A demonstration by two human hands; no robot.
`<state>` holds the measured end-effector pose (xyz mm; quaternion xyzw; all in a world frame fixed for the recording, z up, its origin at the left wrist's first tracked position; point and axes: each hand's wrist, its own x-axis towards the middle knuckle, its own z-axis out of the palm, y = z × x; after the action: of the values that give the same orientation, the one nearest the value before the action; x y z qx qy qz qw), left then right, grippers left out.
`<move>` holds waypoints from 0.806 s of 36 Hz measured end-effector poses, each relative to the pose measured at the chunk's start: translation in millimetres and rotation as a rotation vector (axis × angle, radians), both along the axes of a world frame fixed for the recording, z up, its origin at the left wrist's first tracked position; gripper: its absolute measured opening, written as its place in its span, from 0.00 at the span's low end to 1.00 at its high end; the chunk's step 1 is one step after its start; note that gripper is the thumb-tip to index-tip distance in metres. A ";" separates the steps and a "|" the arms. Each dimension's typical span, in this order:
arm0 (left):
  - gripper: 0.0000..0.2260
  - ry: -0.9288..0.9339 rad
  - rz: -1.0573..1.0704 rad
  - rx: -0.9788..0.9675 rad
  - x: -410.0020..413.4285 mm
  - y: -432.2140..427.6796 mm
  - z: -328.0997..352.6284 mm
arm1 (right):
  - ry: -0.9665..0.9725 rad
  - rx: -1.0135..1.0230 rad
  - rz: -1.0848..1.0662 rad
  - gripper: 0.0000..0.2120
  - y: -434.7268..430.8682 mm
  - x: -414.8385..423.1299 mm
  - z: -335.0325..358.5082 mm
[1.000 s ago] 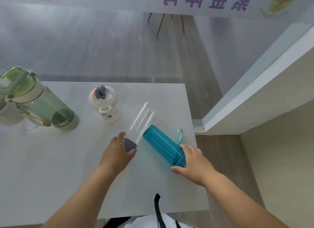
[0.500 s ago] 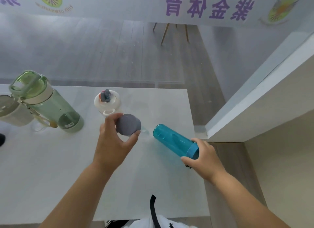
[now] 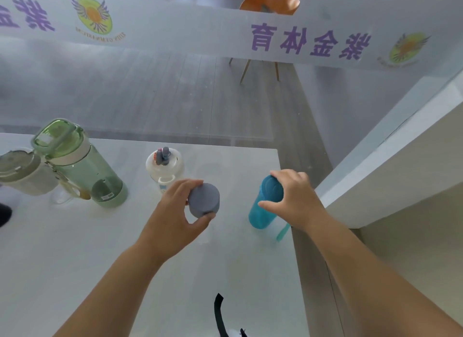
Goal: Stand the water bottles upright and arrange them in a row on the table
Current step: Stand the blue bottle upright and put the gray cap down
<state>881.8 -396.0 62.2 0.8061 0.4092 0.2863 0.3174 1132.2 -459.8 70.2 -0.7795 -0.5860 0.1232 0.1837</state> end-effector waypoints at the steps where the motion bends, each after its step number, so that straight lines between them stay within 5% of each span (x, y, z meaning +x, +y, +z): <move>1: 0.26 0.000 -0.002 -0.008 -0.7 -0.2 -0.1 | -0.005 -0.021 0.029 0.35 4.7 -1.4 1.1; 13: 0.29 -0.023 -0.009 -0.114 -5.0 -3.2 -3.5 | 0.084 -0.083 0.074 0.32 7.6 3.6 1.1; 29: 0.32 0.017 0.017 -0.143 -6.8 -5.9 -8.6 | -0.035 -0.153 0.089 0.35 -3.3 -6.5 3.5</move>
<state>875.0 -401.9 53.5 0.7803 0.4382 0.2521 0.3682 1125.6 -463.1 73.6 -0.7665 -0.6120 0.1622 0.1076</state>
